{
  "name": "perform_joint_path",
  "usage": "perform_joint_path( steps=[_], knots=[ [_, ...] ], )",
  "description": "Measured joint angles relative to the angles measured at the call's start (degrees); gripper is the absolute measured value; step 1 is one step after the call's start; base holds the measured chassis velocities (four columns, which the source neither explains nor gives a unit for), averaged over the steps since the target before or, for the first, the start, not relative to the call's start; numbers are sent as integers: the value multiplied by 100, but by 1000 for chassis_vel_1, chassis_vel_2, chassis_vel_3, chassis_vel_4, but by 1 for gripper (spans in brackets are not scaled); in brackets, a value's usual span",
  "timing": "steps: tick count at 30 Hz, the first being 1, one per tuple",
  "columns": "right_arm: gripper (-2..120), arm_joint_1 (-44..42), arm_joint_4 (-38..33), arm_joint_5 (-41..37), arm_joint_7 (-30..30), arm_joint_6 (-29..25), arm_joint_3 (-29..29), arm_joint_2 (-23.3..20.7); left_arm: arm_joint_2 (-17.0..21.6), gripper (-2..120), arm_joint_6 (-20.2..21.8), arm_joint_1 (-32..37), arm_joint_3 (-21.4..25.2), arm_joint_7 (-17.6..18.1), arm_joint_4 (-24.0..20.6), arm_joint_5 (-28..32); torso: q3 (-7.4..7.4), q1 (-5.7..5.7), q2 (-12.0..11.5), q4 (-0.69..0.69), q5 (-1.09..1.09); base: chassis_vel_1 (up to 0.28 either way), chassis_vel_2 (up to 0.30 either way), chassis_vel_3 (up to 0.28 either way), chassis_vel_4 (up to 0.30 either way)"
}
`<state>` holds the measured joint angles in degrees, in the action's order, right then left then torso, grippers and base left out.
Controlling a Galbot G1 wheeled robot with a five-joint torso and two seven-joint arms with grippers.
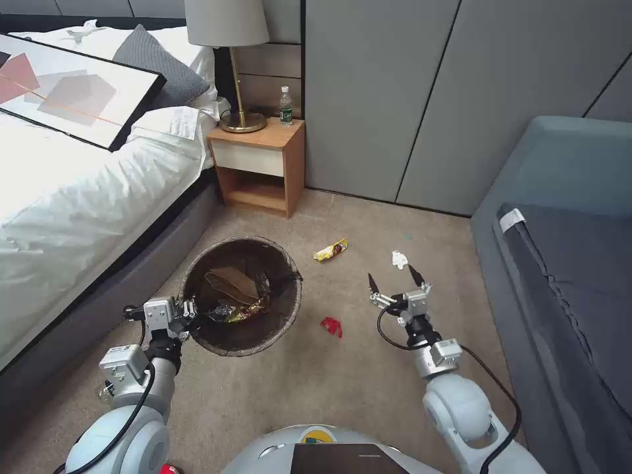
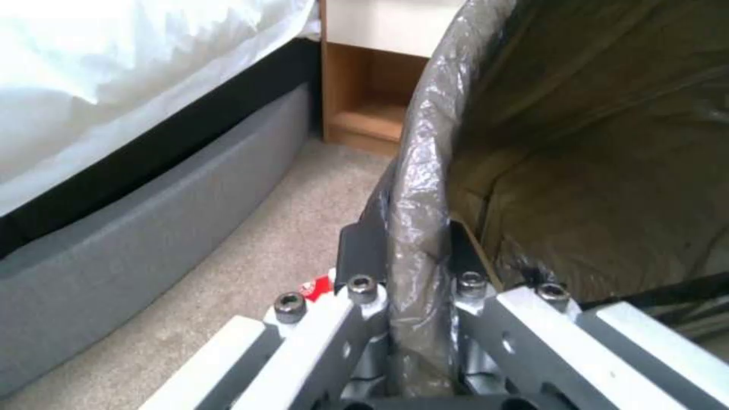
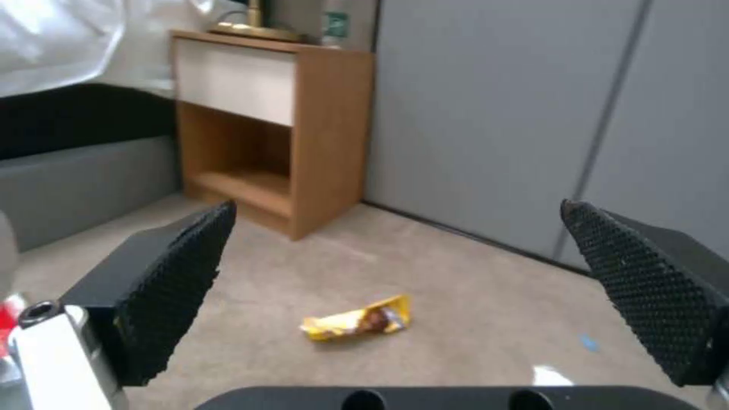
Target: Pick up the trash bin, then pick up the garbage from the floor and place it into the trash bin.
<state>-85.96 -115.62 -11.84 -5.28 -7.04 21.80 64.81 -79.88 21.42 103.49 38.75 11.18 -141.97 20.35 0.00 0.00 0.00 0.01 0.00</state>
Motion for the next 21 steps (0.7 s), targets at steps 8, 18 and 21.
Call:
perform_joint_path(
  steps=[8,18,21],
  knots=[
    [100,650,489,-456,342,197,-433,-341,17,2,19,21,96,2,-31,72,0,0,0,0,1,0,0,0,0],
    [100,1225,1463,-739,1420,470,-753,-719,48,2,40,41,111,0,-44,102,0,0,0,-1,0,0,0,0,0],
    [100,1418,1790,-739,1701,554,-844,-728,57,2,42,46,110,1,-44,101,0,0,0,-1,0,0,0,0,0]
  ],
)
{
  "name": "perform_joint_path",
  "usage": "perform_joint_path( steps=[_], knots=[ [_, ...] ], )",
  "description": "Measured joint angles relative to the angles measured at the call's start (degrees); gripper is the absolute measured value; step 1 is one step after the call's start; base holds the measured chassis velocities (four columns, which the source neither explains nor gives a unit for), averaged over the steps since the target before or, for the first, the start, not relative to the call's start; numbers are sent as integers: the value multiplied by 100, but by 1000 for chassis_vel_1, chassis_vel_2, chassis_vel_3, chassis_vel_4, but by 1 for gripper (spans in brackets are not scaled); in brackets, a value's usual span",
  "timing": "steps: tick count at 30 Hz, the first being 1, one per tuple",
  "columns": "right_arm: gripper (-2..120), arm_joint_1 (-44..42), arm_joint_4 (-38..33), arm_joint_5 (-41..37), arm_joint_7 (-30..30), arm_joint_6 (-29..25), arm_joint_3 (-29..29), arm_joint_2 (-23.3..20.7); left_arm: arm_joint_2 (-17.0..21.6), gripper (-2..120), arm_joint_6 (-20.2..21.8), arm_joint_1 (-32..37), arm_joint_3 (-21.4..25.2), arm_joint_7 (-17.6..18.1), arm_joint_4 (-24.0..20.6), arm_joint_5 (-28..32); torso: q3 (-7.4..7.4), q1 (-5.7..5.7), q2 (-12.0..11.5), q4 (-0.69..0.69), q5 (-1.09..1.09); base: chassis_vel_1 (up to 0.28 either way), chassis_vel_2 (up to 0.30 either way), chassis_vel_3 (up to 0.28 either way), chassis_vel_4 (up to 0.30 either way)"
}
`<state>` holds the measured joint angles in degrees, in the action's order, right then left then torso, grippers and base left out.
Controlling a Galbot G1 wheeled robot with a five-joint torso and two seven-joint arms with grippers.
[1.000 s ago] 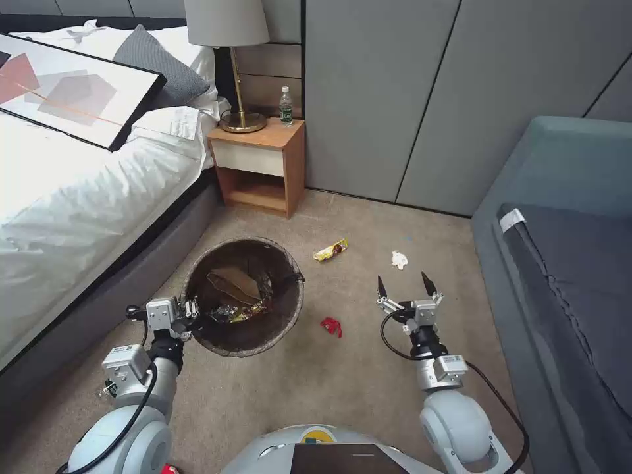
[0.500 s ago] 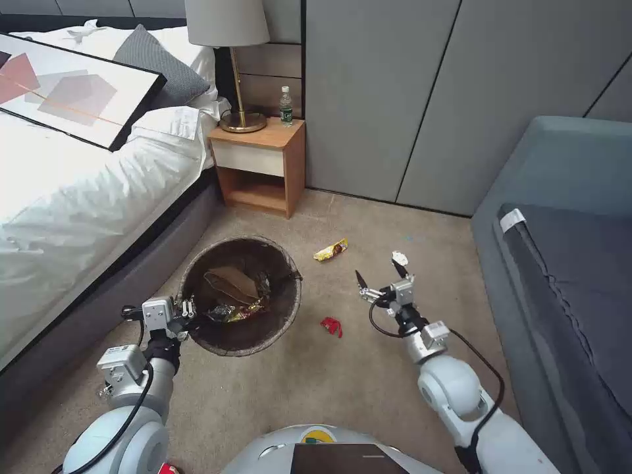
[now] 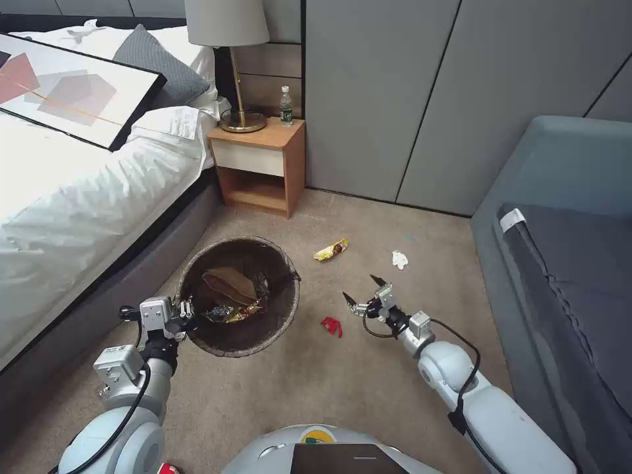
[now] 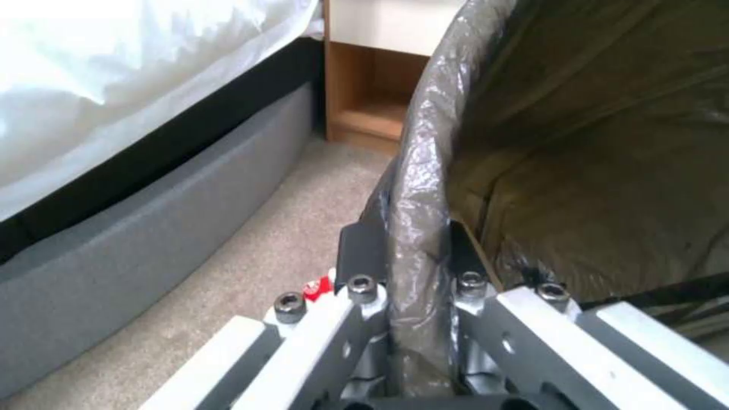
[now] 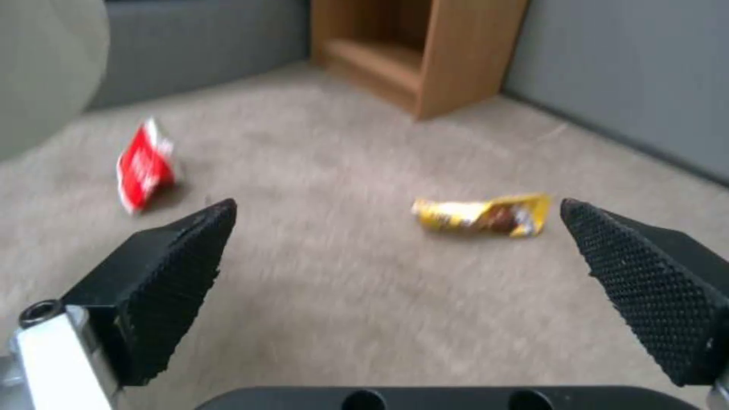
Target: Pick up the trash bin, then pick up the garbage from the floor and place it into the trash bin.
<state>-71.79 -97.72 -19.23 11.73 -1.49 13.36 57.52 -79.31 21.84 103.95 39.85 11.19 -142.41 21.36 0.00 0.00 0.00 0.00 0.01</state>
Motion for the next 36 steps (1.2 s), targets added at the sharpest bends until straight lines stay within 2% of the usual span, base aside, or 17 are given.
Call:
perform_joint_path(
  steps=[8,22,29,36],
  knots=[
    [100,623,874,-109,300,208,-394,120,10,2,7,12,0,-1,-3,-2,0,0,0,0,-1,0,0,0,0],
    [100,1527,2278,-154,292,349,-1173,447,13,2,13,-12,-3,-5,-2,-2,0,0,0,0,-1,0,0,0,0],
    [100,1705,2642,-4,247,350,-1370,549,9,2,14,-25,-3,-2,6,1,0,0,0,0,-1,0,0,0,0],
    [100,1676,2668,108,176,346,-1531,566,13,2,14,-35,-12,-3,31,2,0,0,0,0,-1,0,0,0,0]
  ],
)
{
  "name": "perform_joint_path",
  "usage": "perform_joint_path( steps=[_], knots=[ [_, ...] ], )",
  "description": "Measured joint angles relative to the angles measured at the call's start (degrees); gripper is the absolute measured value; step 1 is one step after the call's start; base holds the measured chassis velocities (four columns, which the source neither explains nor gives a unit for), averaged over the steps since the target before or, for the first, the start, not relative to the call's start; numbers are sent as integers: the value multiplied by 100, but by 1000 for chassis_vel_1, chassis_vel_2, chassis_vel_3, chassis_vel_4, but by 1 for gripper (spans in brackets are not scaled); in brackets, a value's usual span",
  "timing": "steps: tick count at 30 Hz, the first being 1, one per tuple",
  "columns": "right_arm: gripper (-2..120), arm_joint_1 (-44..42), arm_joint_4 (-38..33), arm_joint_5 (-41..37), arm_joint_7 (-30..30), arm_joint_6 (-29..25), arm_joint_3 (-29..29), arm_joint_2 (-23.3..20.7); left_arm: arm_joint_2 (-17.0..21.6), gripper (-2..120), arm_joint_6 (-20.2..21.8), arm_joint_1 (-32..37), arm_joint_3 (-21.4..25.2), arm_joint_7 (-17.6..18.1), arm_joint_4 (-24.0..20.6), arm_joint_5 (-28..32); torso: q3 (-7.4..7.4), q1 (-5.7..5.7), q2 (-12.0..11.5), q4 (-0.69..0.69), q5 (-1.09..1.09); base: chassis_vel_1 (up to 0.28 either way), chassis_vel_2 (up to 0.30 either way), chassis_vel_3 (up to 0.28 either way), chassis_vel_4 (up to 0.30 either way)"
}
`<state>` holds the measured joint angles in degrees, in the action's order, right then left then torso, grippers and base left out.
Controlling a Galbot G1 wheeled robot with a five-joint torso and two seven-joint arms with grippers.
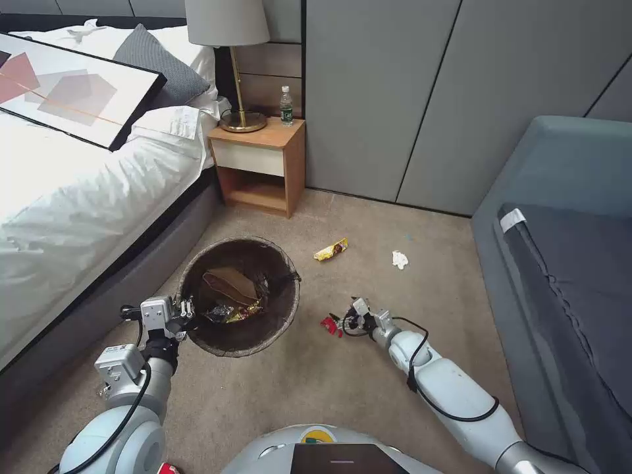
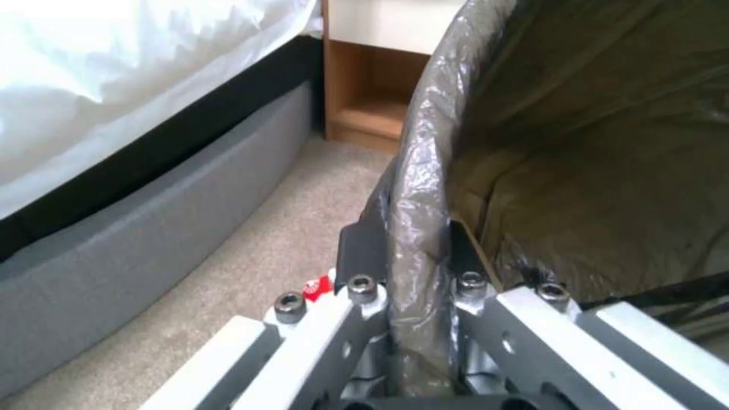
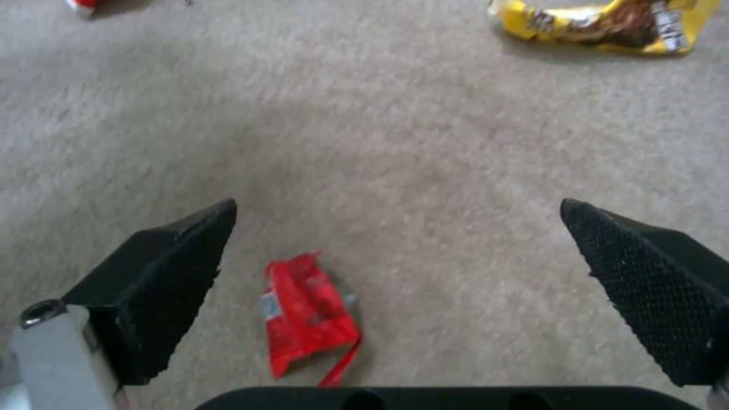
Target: Pick up the trash bin, then pick up the garbage from the floor and place it into the trash bin.
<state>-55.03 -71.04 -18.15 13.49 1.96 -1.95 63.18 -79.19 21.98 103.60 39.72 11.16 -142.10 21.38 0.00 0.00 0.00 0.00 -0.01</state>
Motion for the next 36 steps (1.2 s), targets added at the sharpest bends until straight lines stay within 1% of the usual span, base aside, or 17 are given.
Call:
perform_joint_path(
  steps=[13,31,36],
  knots=[
    [100,-31,102,194,-79,1,-313,55,2,2,0,-18,-16,-5,28,1,0,0,0,0,0,0,0,0,0],
    [100,-125,291,296,-74,-101,-288,148,-5,2,-1,-27,-21,-11,30,1,0,0,0,0,0,0,0,0,0],
    [94,-158,373,315,-76,-153,-255,183,-3,2,-2,-25,-30,-15,34,-2,0,0,0,0,0,0,0,0,0]
  ],
)
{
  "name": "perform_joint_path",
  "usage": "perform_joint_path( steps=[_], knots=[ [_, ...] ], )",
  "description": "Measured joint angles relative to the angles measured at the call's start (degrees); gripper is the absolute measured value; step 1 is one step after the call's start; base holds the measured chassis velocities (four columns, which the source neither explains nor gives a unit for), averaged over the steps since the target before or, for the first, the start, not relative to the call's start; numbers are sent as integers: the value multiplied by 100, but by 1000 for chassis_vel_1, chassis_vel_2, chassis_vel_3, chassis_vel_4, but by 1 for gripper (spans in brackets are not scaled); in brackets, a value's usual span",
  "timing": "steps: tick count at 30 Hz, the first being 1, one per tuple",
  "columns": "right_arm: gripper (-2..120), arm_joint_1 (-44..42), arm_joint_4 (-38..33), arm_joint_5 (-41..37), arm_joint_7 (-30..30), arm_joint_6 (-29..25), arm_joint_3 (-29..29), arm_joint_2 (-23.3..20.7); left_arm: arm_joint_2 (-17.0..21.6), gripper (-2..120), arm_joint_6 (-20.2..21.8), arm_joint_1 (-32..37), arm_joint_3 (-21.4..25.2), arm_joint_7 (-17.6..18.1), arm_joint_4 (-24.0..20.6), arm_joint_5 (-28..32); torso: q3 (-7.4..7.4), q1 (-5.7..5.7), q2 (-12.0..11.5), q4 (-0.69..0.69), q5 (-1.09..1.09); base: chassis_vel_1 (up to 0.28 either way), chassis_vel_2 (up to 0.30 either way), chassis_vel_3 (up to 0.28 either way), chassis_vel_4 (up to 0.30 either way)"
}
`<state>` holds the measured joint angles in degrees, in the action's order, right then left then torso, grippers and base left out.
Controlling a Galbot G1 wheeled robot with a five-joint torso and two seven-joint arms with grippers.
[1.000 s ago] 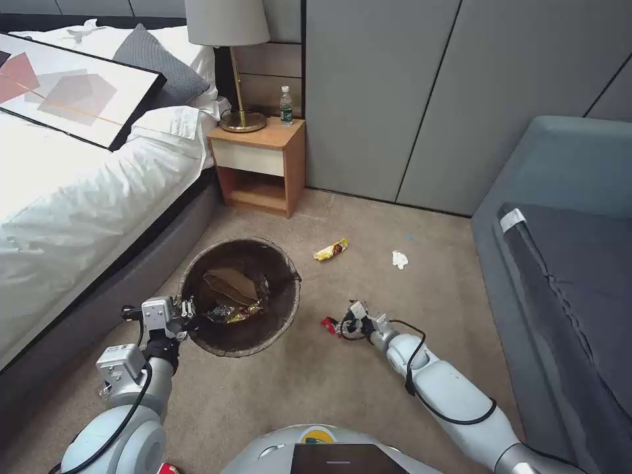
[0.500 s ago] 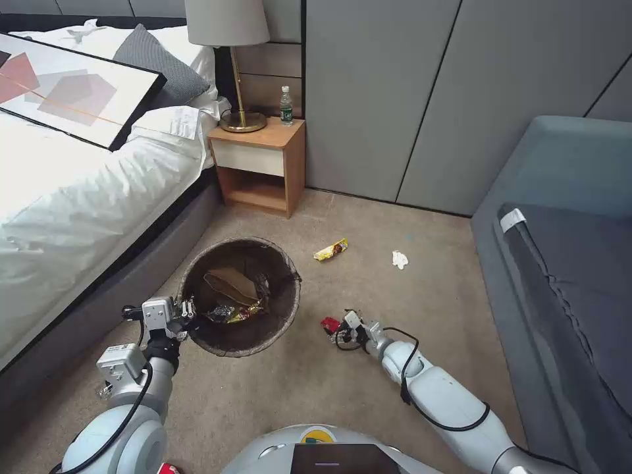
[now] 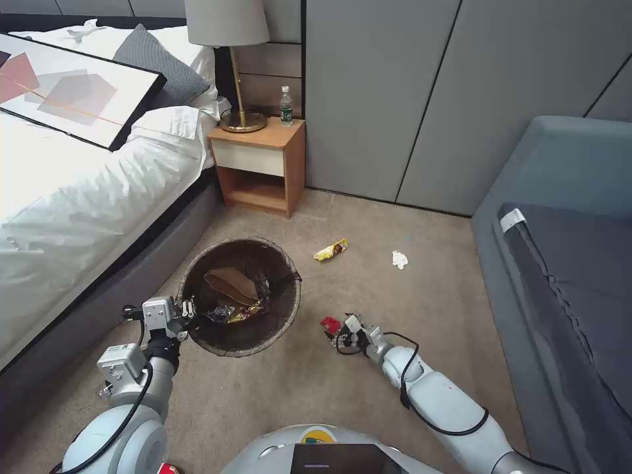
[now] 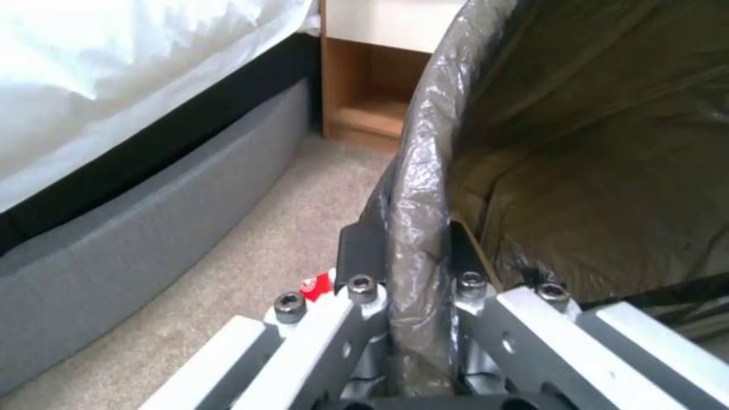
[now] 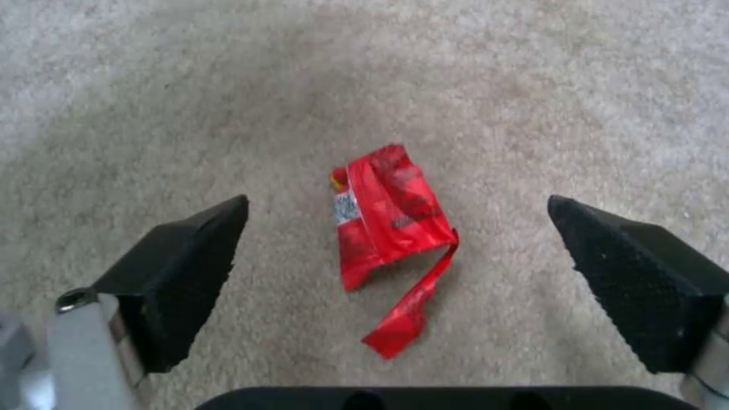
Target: Pick up the trash bin, then pick up the garbage from the floor and place it into the trash bin.
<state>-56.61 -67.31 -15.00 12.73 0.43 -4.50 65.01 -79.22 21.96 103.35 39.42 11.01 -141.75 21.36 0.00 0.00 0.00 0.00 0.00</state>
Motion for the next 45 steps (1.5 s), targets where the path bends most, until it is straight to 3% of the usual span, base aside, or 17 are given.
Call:
perform_joint_path(
  steps=[20,23,33,45],
  knots=[
    [89,41,511,69,87,-126,66,147,28,2,-2,1,-14,-10,11,3,0,0,0,0,0,0,0,0,0],
    [79,65,623,114,88,-157,74,209,29,2,-3,1,-15,-11,12,4,0,0,0,0,0,0,0,0,0],
    [70,110,756,206,91,-197,65,312,40,2,-5,-5,-6,-12,17,8,0,0,0,0,0,0,0,0,0],
    [69,177,888,255,89,-240,137,374,49,2,-9,-33,-7,-17,52,15,0,0,0,0,0,0,0,0,0]
  ],
)
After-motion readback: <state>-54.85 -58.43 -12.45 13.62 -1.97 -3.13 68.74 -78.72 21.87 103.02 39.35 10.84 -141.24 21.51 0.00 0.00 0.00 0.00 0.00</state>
